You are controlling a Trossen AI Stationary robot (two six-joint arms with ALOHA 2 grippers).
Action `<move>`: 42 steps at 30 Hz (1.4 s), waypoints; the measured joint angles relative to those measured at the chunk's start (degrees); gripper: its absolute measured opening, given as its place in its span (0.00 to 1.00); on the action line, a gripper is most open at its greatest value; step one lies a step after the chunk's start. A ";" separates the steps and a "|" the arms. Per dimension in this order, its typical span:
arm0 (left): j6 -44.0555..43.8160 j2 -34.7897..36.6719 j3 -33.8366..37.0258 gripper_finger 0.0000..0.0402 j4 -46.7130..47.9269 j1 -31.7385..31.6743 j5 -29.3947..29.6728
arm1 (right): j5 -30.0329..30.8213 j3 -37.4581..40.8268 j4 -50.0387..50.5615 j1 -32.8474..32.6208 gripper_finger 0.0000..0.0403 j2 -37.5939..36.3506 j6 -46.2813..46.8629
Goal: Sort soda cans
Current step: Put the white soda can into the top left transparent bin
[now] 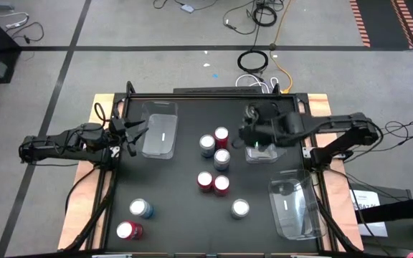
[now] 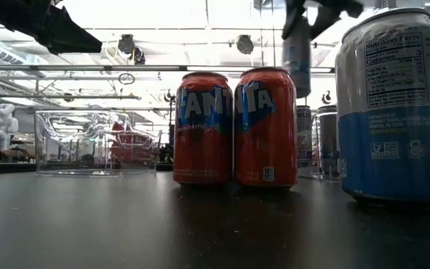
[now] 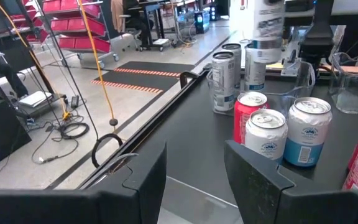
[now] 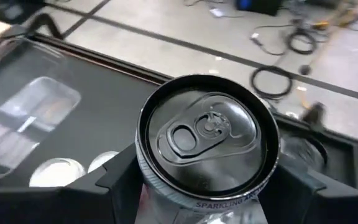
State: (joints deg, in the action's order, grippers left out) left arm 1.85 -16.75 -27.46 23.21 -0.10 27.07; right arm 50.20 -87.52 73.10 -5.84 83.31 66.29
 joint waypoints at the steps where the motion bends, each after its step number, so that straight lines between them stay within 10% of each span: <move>1: 0.00 0.02 0.00 0.43 -0.01 0.00 0.00 | 1.58 0.02 2.21 -1.55 0.59 0.27 3.51; 16: -0.03 0.01 0.00 0.43 -0.32 0.00 -0.01 | 4.17 16.83 4.55 -3.25 0.60 1.64 24.53; 27: -0.07 0.02 0.00 0.43 -0.53 0.00 0.00 | -0.47 31.24 -29.99 6.00 0.60 1.62 1.28; 42: -0.07 0.01 0.00 0.43 -0.16 0.00 -0.02 | -1.00 32.74 -30.75 7.64 0.69 1.55 -1.71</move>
State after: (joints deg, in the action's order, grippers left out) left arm 1.78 -16.75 -27.46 23.05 -0.10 27.05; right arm 49.20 -54.78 42.35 1.80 84.86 64.59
